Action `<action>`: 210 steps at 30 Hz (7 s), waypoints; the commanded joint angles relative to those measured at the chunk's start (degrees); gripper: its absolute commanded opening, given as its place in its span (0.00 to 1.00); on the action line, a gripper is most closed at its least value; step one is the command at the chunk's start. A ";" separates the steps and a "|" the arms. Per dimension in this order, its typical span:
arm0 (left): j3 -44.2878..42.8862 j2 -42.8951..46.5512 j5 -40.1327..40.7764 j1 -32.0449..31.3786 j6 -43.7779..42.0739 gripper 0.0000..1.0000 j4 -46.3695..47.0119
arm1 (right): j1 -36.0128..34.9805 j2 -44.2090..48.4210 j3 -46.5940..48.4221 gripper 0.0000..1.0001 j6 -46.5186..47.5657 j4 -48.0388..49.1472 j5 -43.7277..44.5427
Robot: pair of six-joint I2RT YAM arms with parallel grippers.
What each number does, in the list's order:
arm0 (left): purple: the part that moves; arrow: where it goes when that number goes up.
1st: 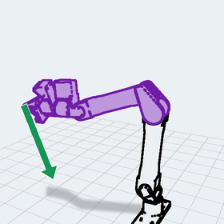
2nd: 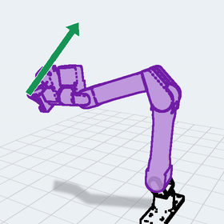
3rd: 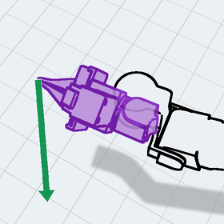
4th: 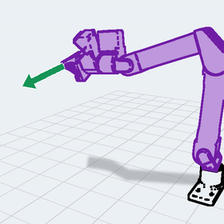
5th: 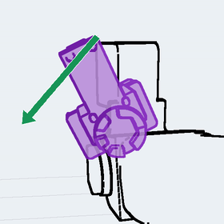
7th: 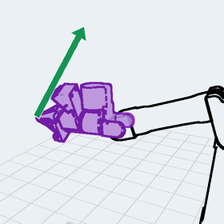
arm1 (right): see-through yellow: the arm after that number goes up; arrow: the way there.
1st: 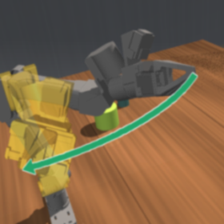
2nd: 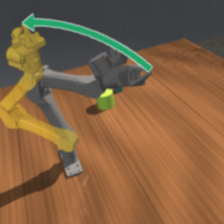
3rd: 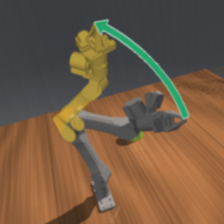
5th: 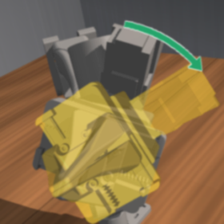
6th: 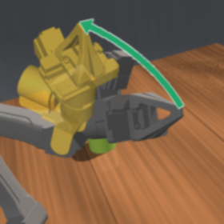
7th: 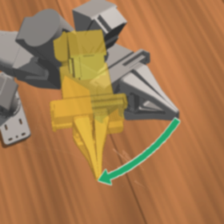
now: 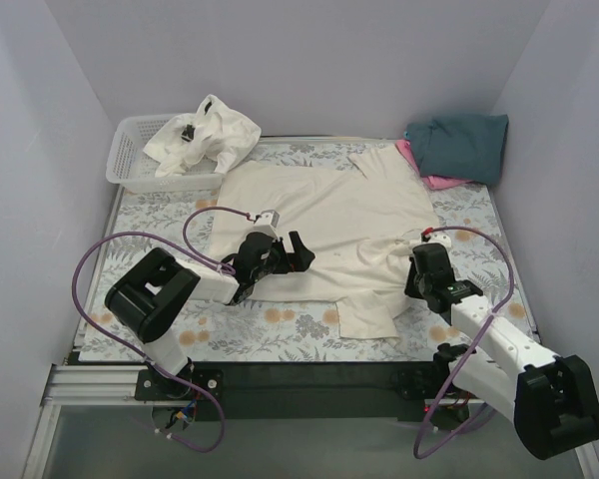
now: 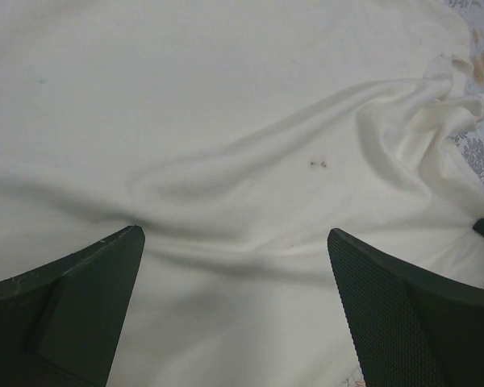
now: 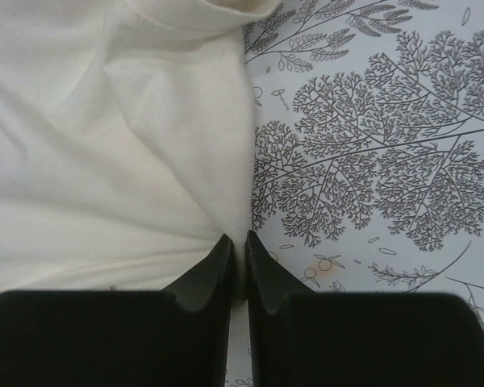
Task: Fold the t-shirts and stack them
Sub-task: Flatten the tshirt out
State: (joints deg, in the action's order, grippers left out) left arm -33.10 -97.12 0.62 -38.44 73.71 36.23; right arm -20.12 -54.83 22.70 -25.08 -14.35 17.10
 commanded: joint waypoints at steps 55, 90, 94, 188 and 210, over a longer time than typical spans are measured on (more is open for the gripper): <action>-21.47 -4.74 12.73 -34.42 2.31 0.40 -40.52 | 2.01 12.29 -0.46 0.60 3.20 -2.35 -9.63; -19.46 8.52 28.30 -34.35 4.25 0.00 -56.36 | -8.17 8.69 0.68 0.58 -2.95 -8.59 -6.57; -17.88 9.67 25.66 -32.59 2.93 0.00 -53.03 | -15.54 7.72 2.17 0.58 -7.77 -11.31 -2.00; -3.55 8.35 -3.87 -21.85 -7.09 0.00 -29.03 | -27.17 -8.81 4.28 0.53 -18.25 -8.41 9.34; -15.24 -3.96 -18.64 -31.44 -7.18 0.00 -20.76 | -21.72 -1.42 10.88 0.57 -9.64 -9.67 18.50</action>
State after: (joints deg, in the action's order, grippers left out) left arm -48.64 -103.11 -14.31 -69.49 67.09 12.64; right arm -43.20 -56.07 33.85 -36.67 -28.60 35.57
